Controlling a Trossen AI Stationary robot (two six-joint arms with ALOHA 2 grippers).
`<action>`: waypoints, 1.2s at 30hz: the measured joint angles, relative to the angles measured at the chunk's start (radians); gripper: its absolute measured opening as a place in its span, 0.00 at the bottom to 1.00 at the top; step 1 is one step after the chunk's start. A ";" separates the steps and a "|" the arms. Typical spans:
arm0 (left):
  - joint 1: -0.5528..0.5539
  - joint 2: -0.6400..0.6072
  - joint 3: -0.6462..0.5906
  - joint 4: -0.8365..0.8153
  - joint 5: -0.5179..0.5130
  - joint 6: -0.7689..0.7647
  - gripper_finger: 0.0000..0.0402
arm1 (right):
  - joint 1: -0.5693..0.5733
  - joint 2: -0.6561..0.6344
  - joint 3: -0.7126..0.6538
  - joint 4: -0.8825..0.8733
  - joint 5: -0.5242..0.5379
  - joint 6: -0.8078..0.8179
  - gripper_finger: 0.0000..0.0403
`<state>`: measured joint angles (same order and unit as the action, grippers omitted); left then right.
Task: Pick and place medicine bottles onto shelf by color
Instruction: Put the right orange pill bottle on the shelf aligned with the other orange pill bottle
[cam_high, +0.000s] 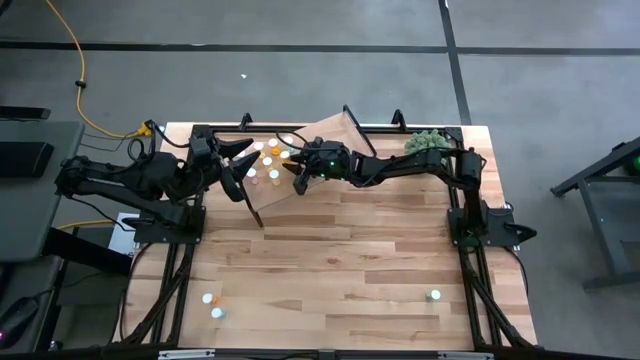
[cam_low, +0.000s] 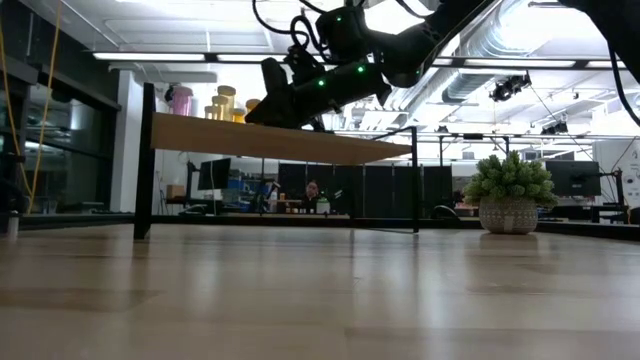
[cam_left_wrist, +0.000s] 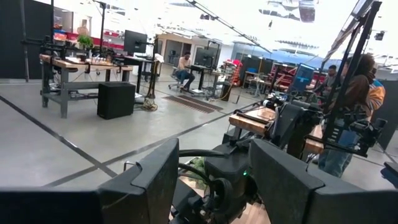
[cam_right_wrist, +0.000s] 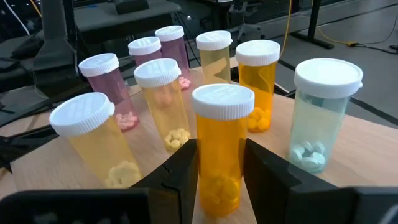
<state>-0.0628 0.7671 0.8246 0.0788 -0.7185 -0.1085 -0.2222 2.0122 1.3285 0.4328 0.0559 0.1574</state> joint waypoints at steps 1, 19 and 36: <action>0.000 0.000 0.000 0.000 0.000 0.000 0.47 | 0.000 0.000 0.000 0.000 0.000 0.000 0.27; 0.000 0.000 0.000 0.000 0.000 0.008 0.47 | 0.000 0.000 0.000 -0.005 0.001 -0.027 0.27; 0.000 0.000 0.000 0.001 0.000 0.008 0.47 | 0.000 0.005 -0.005 -0.028 0.001 -0.028 0.34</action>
<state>-0.0628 0.7670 0.8246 0.0795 -0.7181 -0.1005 -0.2219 2.0176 1.3239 0.4048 0.0570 0.1294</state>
